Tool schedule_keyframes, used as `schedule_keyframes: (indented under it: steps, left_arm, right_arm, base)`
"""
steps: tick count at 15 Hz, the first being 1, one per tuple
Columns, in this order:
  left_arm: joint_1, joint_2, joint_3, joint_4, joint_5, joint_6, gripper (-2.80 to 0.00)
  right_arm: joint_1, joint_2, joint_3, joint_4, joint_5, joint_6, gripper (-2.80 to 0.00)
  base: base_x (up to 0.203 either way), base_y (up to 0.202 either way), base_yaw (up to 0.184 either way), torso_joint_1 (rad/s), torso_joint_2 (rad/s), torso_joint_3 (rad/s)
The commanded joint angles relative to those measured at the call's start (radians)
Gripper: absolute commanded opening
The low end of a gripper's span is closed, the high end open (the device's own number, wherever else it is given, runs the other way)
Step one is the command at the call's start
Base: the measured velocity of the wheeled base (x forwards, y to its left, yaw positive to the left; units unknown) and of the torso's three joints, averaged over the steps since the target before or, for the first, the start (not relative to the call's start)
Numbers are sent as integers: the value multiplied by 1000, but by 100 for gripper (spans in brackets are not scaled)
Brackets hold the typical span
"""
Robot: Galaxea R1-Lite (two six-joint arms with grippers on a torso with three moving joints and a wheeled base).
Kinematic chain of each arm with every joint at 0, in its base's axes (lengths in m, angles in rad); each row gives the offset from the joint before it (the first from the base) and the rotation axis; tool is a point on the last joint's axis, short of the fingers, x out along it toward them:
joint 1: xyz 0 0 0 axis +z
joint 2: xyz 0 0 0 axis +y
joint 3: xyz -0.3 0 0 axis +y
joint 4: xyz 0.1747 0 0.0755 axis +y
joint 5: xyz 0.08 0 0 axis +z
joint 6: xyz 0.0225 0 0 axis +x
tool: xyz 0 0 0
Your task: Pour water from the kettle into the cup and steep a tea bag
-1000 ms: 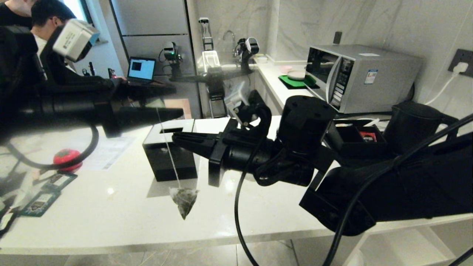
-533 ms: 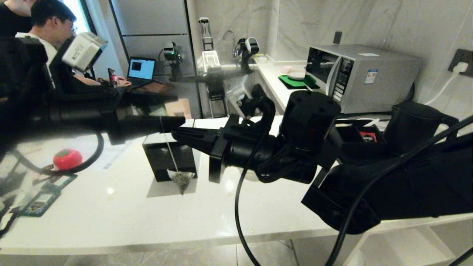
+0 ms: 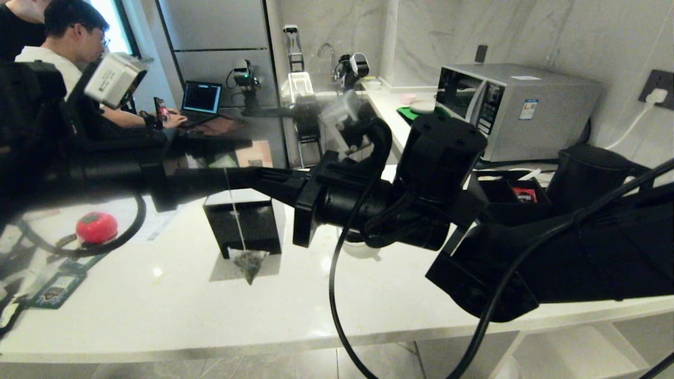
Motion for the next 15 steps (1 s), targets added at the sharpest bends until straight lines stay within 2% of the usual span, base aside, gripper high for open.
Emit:
schedule_keyframes:
  steps: [1, 8, 15]
  left_arm:
    - [4, 3, 0, 0, -5, 2, 0]
    - [17, 14, -52, 0, -5, -8, 0]
    - [-2, 8, -99, 2, -5, -26, 0]
  right_arm:
    - [1, -9, 1, -10, 2, 0, -280]
    - [3, -16, 54, -30, 5, -1, -280]
    - [12, 38, 94, -83, 7, 0, -280]
  base:
    - [0, 0, 0, 0, 0, 0]
    - [0, 0, 0, 0, 0, 0]
    - [0, 0, 0, 0, 0, 0]
